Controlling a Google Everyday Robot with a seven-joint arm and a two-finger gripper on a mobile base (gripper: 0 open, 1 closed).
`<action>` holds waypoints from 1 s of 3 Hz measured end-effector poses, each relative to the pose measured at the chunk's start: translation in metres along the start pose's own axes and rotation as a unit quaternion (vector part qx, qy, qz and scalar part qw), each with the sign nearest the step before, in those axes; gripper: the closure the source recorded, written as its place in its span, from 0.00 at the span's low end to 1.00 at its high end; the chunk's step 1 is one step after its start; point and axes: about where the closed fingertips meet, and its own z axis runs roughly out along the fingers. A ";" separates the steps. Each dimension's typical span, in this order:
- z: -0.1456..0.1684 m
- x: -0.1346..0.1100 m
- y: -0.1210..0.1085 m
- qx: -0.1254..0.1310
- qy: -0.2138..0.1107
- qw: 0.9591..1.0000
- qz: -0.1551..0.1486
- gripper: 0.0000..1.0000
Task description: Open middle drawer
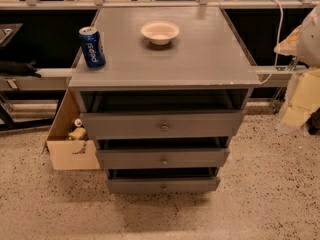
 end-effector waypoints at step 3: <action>0.069 -0.013 0.019 -0.034 -0.012 0.995 -0.089 0.00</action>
Offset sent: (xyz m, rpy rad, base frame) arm 0.0120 0.0151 -0.0677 -0.0283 0.0256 0.1880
